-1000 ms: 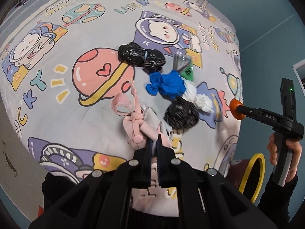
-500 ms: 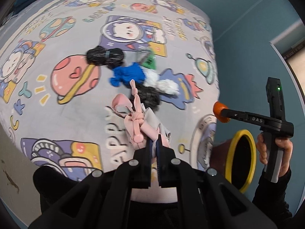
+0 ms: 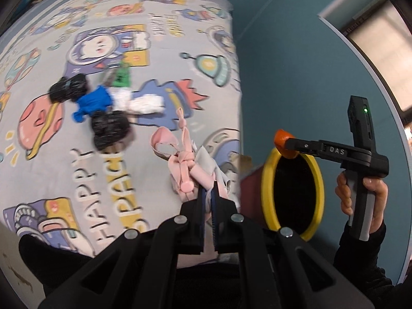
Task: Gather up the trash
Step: 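Carry the pink fabric and orange peel over the yellow bin with both grippers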
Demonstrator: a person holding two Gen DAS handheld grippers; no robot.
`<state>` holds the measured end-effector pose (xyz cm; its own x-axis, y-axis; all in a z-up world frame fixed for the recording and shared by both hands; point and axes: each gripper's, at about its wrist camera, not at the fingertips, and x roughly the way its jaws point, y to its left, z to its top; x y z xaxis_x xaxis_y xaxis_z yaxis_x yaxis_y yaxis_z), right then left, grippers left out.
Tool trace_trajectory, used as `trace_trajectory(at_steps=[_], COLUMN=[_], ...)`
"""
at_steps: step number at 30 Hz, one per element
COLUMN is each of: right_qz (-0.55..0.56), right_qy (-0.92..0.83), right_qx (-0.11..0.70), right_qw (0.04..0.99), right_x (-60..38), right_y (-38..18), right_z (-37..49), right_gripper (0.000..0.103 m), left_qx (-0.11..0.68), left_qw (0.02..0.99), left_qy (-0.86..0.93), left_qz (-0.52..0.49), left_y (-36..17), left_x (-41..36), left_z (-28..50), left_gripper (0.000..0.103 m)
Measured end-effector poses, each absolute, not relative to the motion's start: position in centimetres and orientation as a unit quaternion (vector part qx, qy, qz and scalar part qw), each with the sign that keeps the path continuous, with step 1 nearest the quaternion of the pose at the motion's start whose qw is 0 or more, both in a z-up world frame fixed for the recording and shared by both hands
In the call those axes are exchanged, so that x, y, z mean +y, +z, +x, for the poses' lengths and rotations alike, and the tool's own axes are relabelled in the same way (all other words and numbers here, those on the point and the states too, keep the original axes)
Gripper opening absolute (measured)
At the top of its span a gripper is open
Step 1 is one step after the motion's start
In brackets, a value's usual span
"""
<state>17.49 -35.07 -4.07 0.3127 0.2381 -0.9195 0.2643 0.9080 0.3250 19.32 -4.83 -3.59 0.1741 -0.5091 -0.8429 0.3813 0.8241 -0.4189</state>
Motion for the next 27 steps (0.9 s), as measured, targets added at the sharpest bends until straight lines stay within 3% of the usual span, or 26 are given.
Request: trace_trajectory(at_steps=[27], right_qz=[0.292], right_qy=[-0.095], right_qx=[0.557], right_qw=[0.771], right_x=[-43.9], right_y=[-4.7], right_z=[9.4], right_gripper=[0.041], left_qx=[0.560], left_qw=[0.721], left_qy=[-0.408], left_qz=[0.020], left_y=[-1.9], left_x=[-19.1], left_z=[12.6], left_gripper=[0.004])
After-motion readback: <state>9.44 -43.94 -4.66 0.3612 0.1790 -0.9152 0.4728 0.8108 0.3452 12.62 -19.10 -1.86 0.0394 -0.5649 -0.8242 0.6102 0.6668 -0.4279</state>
